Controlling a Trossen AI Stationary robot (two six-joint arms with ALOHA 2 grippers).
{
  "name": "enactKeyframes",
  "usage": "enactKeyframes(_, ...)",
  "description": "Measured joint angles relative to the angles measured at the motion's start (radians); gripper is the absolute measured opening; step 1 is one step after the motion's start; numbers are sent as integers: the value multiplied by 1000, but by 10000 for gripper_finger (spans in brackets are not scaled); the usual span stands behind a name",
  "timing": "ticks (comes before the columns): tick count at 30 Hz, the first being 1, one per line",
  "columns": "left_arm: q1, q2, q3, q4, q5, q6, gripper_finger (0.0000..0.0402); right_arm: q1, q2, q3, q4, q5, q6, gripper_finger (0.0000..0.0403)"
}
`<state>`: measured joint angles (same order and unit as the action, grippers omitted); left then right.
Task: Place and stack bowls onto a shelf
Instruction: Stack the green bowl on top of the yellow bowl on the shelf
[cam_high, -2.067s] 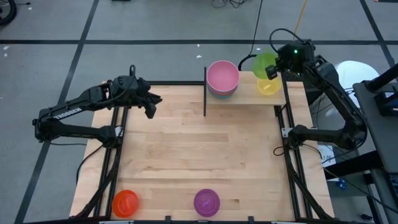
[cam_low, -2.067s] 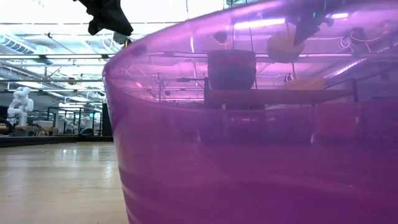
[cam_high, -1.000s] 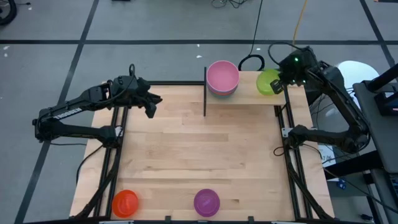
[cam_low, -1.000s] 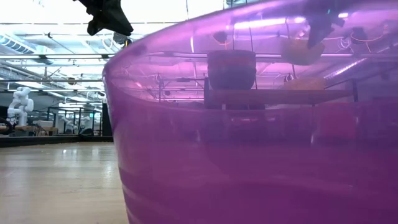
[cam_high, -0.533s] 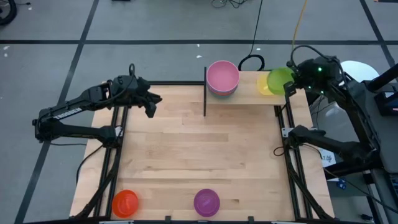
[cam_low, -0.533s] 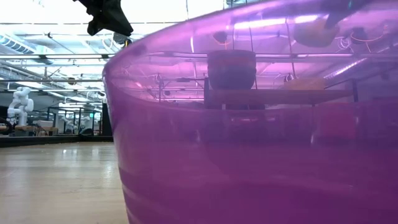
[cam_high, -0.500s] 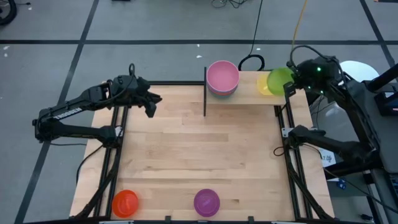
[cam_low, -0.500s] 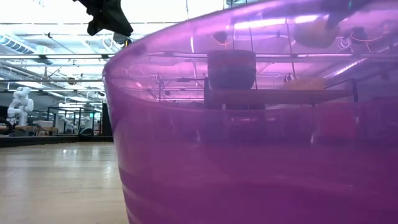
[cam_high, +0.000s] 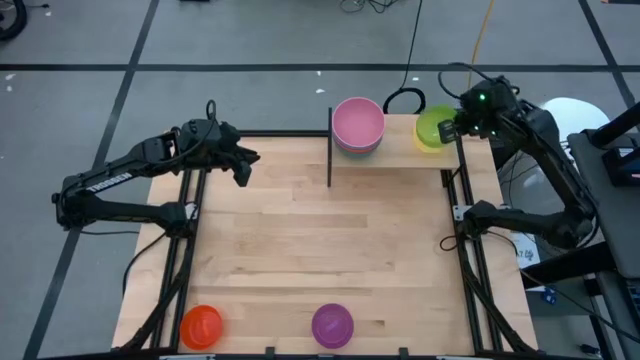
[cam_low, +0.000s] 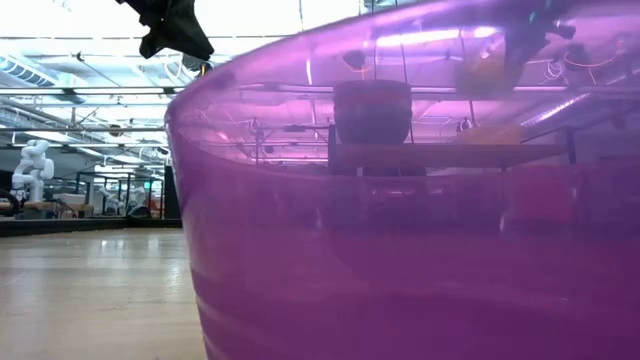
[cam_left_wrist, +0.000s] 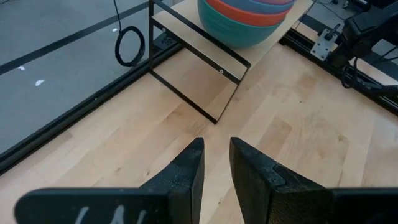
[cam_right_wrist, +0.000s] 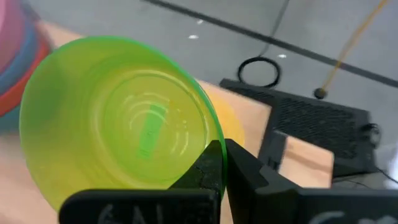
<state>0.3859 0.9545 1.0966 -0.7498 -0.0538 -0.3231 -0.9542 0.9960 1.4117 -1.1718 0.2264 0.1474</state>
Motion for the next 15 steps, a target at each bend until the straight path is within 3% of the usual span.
enactKeyframes(3, 0, 0, 0, 0, 0, 0, 81, 0, 18, 0, -2, 59, 65, 0)
enactKeyframes(15, 0, 0, 0, -1, 1, 39, 81, -8, 51, -31, -34, 87, 176, 0)
